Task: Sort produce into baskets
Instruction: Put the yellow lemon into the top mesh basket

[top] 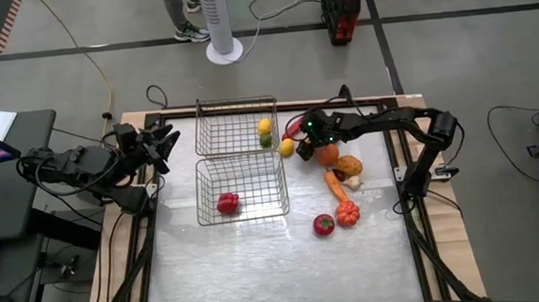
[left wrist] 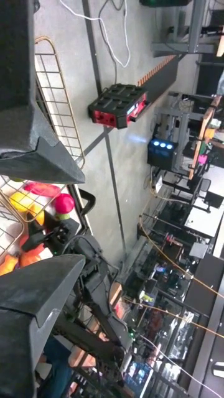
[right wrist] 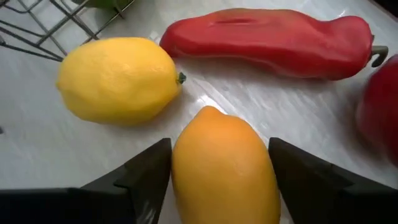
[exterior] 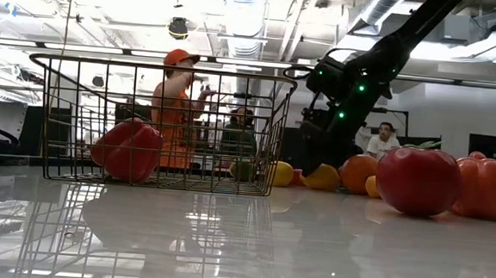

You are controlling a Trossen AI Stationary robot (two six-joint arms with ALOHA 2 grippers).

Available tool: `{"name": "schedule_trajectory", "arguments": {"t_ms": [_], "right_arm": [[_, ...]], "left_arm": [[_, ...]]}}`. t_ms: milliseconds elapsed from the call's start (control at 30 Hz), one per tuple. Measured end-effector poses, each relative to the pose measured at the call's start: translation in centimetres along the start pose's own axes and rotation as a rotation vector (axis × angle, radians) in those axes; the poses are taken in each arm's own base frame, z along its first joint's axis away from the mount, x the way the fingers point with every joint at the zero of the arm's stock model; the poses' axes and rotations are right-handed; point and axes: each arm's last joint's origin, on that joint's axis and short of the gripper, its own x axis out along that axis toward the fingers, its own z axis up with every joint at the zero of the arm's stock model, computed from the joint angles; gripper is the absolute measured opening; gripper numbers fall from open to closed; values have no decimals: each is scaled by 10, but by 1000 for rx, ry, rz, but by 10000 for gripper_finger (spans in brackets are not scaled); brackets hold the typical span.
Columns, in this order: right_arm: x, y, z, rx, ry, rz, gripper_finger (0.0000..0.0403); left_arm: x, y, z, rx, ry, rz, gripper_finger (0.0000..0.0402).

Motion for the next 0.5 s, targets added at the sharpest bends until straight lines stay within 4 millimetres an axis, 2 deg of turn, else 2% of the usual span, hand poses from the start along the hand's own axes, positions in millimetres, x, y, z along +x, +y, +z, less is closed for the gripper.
{"name": "schedule_trajectory", "arguments": {"t_ms": [167, 367, 500], "right_arm": [[0, 0, 0, -10, 6, 1, 239], [-1, 1, 0, 4, 20, 4, 239], [-7, 3, 11, 7, 26, 4, 243]], "left_arm": [[0, 0, 0, 0, 0, 0, 183], [0, 0, 0, 0, 0, 0, 183], [0, 0, 0, -3, 0, 0, 183]]}}
